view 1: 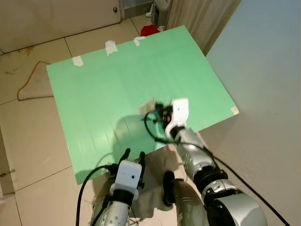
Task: Hang keys on a hook
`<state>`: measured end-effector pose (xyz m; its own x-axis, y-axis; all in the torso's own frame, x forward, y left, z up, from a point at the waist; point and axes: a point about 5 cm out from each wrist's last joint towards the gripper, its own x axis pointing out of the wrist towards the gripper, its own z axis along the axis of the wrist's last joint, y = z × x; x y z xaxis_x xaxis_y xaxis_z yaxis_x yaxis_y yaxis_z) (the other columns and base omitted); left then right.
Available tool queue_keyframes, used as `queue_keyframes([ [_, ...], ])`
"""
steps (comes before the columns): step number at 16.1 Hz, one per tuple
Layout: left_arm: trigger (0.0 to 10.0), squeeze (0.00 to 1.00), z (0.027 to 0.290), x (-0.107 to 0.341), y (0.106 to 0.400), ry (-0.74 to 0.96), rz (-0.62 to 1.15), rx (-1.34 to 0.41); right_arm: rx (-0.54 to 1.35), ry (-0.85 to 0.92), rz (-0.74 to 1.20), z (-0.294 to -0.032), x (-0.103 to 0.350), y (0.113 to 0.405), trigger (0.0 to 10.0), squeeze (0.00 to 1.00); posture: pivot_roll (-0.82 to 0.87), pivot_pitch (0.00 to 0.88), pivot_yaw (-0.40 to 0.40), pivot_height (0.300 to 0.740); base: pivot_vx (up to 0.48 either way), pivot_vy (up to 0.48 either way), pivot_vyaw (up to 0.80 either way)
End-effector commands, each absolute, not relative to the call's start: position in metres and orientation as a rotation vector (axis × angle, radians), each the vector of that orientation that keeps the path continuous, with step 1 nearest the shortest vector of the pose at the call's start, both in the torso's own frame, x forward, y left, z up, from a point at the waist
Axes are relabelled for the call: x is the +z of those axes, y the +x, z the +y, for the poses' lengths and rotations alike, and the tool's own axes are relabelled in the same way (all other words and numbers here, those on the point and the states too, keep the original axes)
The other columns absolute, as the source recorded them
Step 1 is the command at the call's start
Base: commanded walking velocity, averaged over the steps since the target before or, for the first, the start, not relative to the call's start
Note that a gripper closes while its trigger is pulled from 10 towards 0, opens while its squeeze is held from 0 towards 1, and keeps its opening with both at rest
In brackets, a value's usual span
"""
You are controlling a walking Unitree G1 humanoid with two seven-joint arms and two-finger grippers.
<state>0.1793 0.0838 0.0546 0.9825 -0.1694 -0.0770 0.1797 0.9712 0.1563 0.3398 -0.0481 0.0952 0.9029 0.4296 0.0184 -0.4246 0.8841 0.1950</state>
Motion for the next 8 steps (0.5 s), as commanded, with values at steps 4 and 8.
queue_keyframes([
  [4,10.0,0.00,0.083,0.044,0.181,0.155,0.105,-0.174,0.550,0.335,-0.066,-0.002,0.132,0.339,0.0,0.53,0.05,0.365,-0.076,0.740,0.000,0.000,0.00],
  [8,10.0,0.00,0.097,0.041,0.202,0.183,0.143,-0.139,0.551,0.259,-0.171,-0.019,0.155,0.348,0.0,0.51,0.02,0.291,-0.072,0.740,0.000,0.000,0.00],
])
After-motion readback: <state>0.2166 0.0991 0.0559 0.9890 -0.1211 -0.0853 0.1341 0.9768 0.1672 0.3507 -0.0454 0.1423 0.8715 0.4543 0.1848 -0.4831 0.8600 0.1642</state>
